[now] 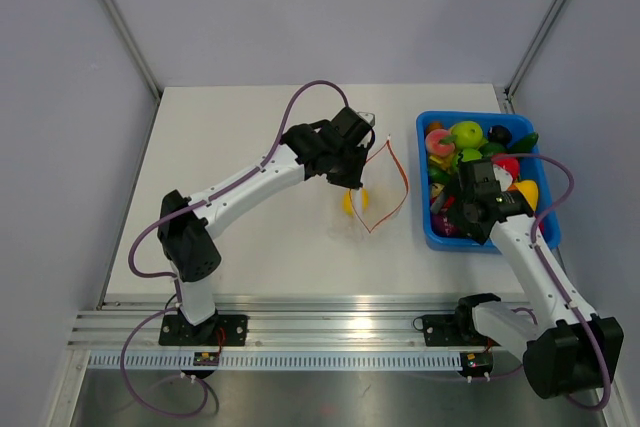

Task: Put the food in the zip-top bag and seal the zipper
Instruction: Pick up the fake fruit from the bin.

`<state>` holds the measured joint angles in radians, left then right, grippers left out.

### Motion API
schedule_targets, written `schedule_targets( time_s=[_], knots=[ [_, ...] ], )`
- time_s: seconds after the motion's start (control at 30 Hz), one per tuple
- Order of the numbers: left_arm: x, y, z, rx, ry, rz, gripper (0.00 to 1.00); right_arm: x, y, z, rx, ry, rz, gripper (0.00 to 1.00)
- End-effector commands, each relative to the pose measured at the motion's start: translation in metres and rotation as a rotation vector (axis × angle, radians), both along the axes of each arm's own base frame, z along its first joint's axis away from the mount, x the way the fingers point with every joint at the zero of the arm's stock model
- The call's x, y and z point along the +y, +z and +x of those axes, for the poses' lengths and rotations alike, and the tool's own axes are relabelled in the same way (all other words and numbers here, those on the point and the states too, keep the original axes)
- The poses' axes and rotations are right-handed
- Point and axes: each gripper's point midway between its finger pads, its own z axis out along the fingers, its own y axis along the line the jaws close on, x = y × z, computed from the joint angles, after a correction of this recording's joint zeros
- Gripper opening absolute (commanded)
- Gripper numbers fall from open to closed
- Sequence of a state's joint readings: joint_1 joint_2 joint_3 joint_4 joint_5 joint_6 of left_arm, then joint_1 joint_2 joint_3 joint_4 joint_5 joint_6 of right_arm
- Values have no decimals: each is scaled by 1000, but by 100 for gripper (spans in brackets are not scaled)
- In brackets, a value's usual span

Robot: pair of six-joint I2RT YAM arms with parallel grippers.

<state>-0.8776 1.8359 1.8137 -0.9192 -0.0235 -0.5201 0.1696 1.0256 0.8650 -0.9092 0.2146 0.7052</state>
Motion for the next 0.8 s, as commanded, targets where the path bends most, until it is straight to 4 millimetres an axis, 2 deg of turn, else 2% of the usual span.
schedule_targets(
  time_s=[0.0, 0.07, 0.2, 0.23, 0.3, 0.33, 0.5, 0.53, 0.6, 0.67, 0.73, 0.77],
  knots=[
    [-3, 21, 8, -60, -3, -48, 0, -1, -6, 8, -21, -13, 14, 95],
    [-3, 20, 7, -59, -3, -47, 0, 1, -7, 11, -34, -9, 22, 91],
    [-4, 19, 7, -55, -6, -49, 0, -4, 1, 13, -59, -14, 3, 76],
    [-4, 19, 6, -54, -7, -50, 0, -7, 3, 12, -63, -22, -9, 67],
    [-4, 22, 7, -58, -7, -54, 0, -9, 12, 13, -81, -25, -20, 60],
    [-5, 22, 7, -58, -9, -55, 0, -11, 16, 12, -88, -29, -29, 52],
    [-12, 20, 12, -53, -14, -52, 0, -18, 48, 9, -156, -43, -48, 43],
    [-16, 25, 13, -62, -18, -63, 0, -19, 53, 9, -167, -44, -53, 42],
    [-22, 18, 15, -48, -27, -59, 0, -19, 67, 8, -192, -35, -55, 41],
    [-29, 21, 18, -54, -32, -66, 0, -17, 83, 10, -223, -22, -47, 41],
    [-39, 13, 14, -20, -65, -73, 0, -9, 100, 11, -268, 23, -15, 41],
    [-43, 16, 13, -19, -75, -81, 0, -5, 118, 14, -331, 42, 8, 42]
  ],
)
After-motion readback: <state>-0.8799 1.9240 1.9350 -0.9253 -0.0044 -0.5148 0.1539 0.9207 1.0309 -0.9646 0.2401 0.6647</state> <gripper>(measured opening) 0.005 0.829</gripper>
